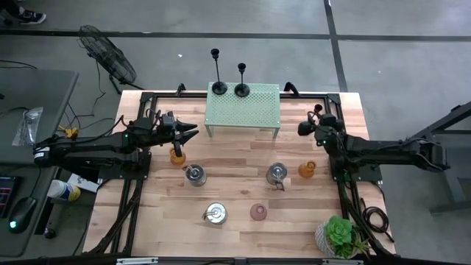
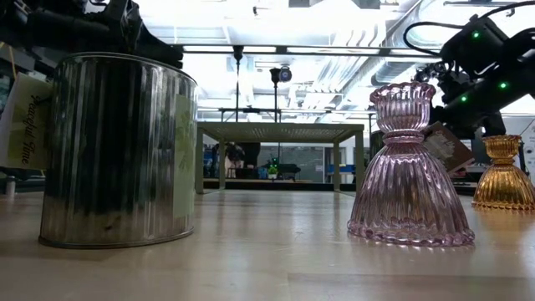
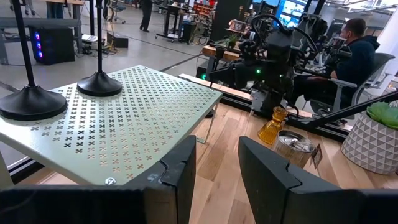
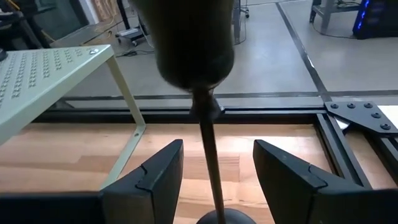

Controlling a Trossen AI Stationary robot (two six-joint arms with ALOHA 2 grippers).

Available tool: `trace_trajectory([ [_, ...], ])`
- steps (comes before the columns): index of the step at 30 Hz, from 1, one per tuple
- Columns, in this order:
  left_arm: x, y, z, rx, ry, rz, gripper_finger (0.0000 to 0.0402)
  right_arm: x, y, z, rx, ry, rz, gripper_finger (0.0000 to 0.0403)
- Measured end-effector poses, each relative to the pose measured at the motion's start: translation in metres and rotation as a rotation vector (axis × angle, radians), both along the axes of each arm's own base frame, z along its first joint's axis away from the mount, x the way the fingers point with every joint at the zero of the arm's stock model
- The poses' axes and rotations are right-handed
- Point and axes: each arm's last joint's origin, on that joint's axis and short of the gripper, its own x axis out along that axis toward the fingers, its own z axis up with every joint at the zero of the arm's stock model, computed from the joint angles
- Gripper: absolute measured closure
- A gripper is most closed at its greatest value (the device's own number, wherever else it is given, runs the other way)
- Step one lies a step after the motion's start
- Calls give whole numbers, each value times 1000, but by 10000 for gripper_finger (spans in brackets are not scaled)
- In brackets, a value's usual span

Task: Pick & Place candle stick holders
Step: Put the black candle holder on the shelf

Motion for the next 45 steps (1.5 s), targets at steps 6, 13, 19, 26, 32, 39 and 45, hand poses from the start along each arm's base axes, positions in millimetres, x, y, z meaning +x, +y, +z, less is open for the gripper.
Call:
trace_trajectory([
  [6, 0, 0, 0, 0, 0, 0, 284, -1, -3, 1, -5, -18, -24, 254],
  [13, 0, 0, 0, 0, 0, 0, 284, -1, -6, 1, 21, -3, 19, 340],
  [19, 0, 0, 0, 0, 0, 0, 284, -1, -8, 2, 17, -8, 30, 391],
  [26, 0, 0, 0, 0, 0, 0, 284, -1, -11, 3, 24, 1, 72, 392],
  [32, 0, 0, 0, 0, 0, 0, 284, 5, -13, 21, -15, -9, 111, 395],
  [39, 0, 0, 0, 0, 0, -1, 284, 11, -15, 60, 8, 78, 151, 397],
  [45, 0, 0, 0, 0, 0, 0, 284, 13, -16, 102, 0, 68, 156, 397],
])
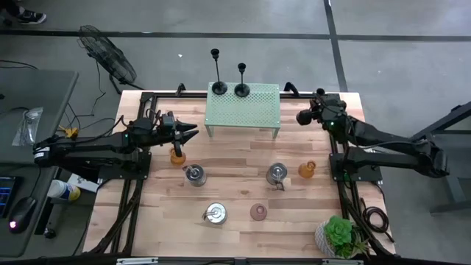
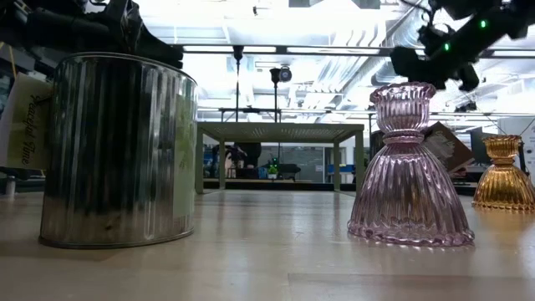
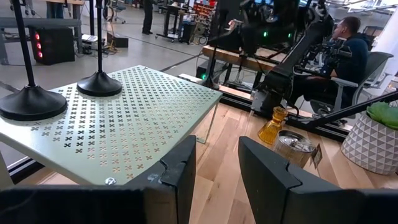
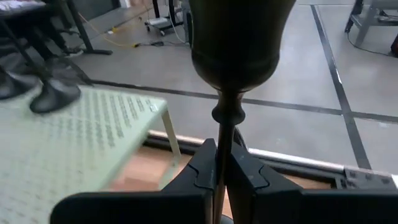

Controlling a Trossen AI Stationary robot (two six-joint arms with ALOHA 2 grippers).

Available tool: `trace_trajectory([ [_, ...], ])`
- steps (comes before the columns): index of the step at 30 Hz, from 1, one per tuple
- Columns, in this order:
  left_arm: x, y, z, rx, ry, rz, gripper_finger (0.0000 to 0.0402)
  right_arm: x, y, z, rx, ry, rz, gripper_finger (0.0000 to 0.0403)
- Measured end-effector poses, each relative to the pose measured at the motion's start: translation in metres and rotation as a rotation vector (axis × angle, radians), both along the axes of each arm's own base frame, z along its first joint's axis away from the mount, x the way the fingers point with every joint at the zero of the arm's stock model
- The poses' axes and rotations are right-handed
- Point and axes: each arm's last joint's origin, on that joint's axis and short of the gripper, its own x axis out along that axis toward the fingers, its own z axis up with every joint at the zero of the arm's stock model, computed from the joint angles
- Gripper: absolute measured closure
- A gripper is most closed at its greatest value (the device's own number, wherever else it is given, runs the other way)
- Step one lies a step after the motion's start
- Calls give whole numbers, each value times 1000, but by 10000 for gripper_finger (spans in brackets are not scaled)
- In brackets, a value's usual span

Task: Pick & Place candle stick holders
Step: Put the black candle holder on the shelf

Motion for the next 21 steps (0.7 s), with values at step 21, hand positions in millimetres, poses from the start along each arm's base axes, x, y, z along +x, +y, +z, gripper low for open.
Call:
trace_trajectory([
  [21, 0, 0, 0, 0, 0, 0, 284, 64, -42, 88, -70, 66, 315, 398],
])
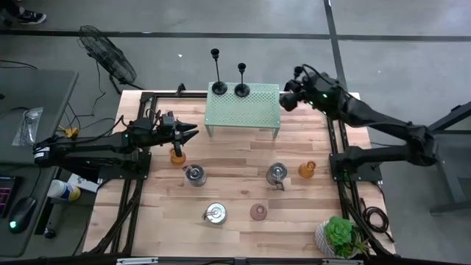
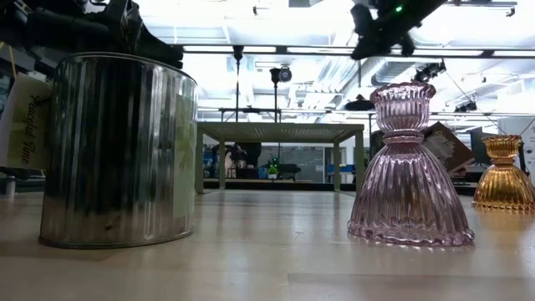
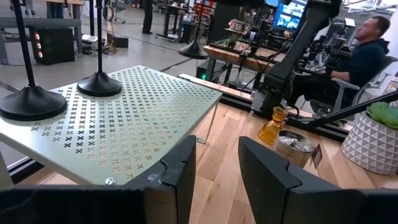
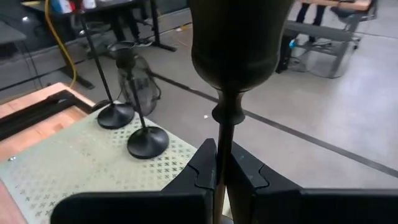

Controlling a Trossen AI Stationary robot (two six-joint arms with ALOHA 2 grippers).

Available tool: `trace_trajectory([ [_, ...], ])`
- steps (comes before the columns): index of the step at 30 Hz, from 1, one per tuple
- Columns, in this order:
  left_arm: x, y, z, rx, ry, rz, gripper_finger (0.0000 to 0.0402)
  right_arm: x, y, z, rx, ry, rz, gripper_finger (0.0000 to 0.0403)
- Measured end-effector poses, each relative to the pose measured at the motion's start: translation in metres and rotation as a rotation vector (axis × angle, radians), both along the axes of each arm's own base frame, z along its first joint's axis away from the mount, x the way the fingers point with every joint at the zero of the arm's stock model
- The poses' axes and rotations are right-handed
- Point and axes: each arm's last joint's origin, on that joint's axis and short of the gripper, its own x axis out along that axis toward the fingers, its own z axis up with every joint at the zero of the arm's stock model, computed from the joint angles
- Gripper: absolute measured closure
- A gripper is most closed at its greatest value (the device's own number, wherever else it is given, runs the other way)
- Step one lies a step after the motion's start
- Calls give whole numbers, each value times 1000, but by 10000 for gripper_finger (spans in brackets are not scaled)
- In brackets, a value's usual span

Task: Pick & Place candle stick holders
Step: Put the black candle holder on the shelf

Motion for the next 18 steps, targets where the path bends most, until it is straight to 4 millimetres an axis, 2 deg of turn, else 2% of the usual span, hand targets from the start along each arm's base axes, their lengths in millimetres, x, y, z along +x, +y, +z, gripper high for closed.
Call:
trace_trajectory([
  [9, 0, 0, 0, 0, 0, 0, 284, 35, -31, -18, -1, -57, 45, 398],
  [18, 0, 0, 0, 0, 0, -1, 284, 53, -43, -26, -17, -93, 66, 398],
])
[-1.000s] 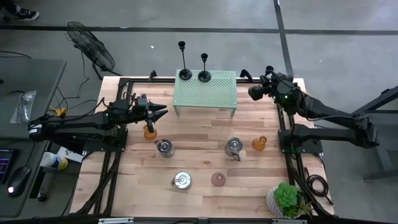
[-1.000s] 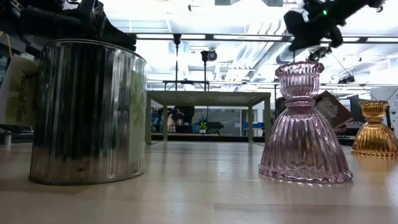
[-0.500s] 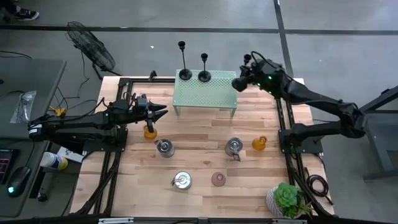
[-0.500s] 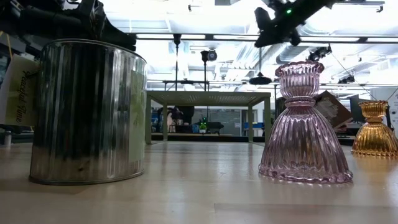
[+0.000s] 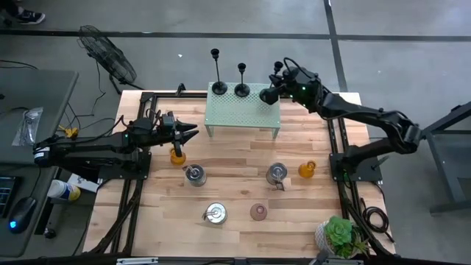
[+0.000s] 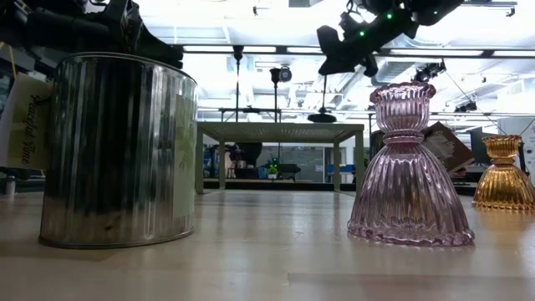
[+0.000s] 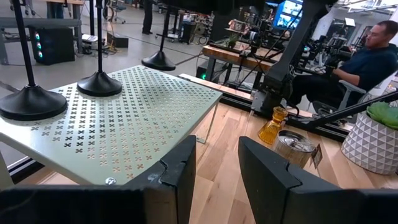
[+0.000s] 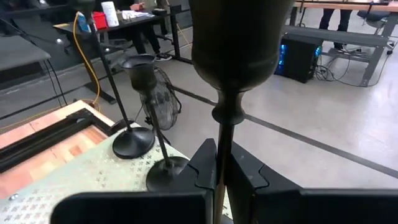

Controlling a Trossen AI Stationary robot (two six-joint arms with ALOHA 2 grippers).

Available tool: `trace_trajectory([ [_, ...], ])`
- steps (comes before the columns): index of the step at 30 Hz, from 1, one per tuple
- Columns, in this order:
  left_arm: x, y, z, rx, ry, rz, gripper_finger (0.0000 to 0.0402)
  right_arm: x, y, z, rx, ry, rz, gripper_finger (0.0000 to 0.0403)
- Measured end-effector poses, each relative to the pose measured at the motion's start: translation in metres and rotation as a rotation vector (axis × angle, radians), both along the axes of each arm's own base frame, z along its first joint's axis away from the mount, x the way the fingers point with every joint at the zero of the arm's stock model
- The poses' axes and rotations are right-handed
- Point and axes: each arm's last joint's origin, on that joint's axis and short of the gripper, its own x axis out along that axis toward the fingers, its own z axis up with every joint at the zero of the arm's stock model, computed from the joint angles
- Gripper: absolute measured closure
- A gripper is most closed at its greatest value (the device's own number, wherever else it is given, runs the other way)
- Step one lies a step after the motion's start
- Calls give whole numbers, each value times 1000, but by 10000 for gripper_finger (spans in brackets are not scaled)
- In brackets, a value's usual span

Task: Pick & Place candle stick holders
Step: Put the black candle holder on the shelf

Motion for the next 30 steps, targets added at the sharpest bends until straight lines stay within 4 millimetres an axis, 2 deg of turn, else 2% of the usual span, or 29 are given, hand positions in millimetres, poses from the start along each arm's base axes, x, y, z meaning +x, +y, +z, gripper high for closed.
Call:
trace_trajectory([
  [7, 0, 0, 0, 0, 0, 0, 284, 13, -9, 13, -1, 61, -14, 398],
  [10, 0, 0, 0, 0, -1, 0, 284, 15, -13, 9, 29, 101, -31, 398],
  [16, 0, 0, 0, 0, 0, 0, 284, 16, -17, 7, 70, 67, -55, 398],
  [23, 0, 0, 0, 0, 0, 0, 284, 14, -20, 7, 58, 67, -50, 398],
  [30, 0, 0, 0, 0, 0, 0, 284, 20, -25, -1, 65, 81, -38, 398],
])
